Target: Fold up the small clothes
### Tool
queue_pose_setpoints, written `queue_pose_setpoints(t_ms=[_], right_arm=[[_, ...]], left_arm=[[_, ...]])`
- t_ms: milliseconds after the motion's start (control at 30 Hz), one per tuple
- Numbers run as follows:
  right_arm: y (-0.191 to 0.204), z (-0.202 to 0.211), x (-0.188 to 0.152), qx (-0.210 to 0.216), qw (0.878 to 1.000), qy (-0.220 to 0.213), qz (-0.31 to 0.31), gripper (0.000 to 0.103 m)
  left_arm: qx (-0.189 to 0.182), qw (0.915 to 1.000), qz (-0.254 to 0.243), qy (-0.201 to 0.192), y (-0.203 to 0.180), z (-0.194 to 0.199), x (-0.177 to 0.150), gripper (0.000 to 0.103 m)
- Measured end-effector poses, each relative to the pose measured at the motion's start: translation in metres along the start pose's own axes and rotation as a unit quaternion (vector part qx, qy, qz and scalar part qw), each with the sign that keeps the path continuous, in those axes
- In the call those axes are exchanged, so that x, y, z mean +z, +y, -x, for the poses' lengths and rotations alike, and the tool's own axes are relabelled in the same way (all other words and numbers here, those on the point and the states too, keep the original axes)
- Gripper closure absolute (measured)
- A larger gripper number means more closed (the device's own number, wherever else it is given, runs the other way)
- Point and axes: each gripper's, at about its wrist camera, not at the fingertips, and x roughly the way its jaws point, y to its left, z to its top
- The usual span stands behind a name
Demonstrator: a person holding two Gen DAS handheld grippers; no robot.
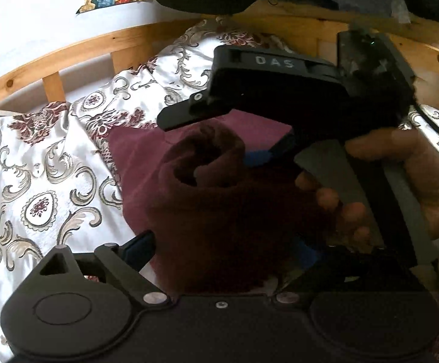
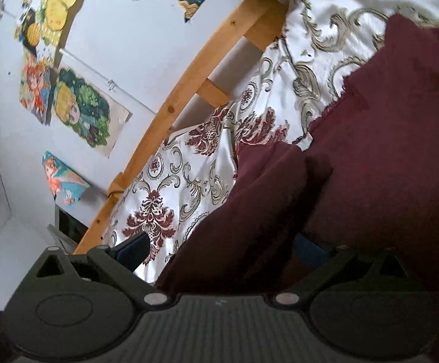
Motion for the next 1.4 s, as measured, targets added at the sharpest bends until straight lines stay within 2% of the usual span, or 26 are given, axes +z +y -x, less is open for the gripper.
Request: queue_pose_setpoints(t_ms=[133,167,233,367,400,467,733,967,1233,1400], right_arm=[[-0.004,-0.004,0.000,0.009,0.999,-0.025,-0.026,0.001],[-0.005,-0.004,0.000,0.008,0.999,-0.029,-0.033,0.005],[-0.009,-0.002,0.000,-0.003,0.998,-0.035,-0.045,0.017],[-0.018,-0.001,-0.001,-0.033,0.997,-0.035,-0.058,0.062],[-0.019,0.000,-0.001,-0.038,0.997,-0.036,-0.059,0.069],[-0.019,0.002,-0.001,-0.045,0.997,-0.037,-0.048,0.074],[-0.003,0.014,0.006,-0.070,0.996,-0.051,0.025,0.084],[0.009,0.033,0.015,-0.101,0.989,-0.061,0.086,0.086],[0.018,0.054,0.022,-0.118,0.984,-0.076,0.111,0.086],[0.013,0.066,0.026,-0.116,0.985,-0.087,0.095,0.086]], left_arm=[[-0.002,1.0000,-0.001,-0.004,0.002,0.001,0.001,0.018],[0.001,1.0000,-0.002,-0.006,0.003,0.002,0.001,0.022],[0.006,0.9999,0.000,-0.009,0.005,0.003,0.002,0.027],[0.010,0.9997,0.009,-0.019,0.006,0.004,0.001,0.044],[0.009,0.9997,0.010,-0.021,0.006,0.004,0.001,0.046],[0.006,0.9996,0.007,-0.026,0.003,0.004,0.002,0.048],[-0.014,0.9993,-0.011,-0.034,-0.008,-0.001,0.006,0.048],[-0.046,0.9981,-0.011,-0.040,-0.017,-0.009,0.014,0.059],[-0.072,0.9960,-0.016,-0.051,-0.032,-0.015,0.021,0.060],[-0.084,0.9947,-0.026,-0.052,-0.042,-0.021,0.025,0.060]])
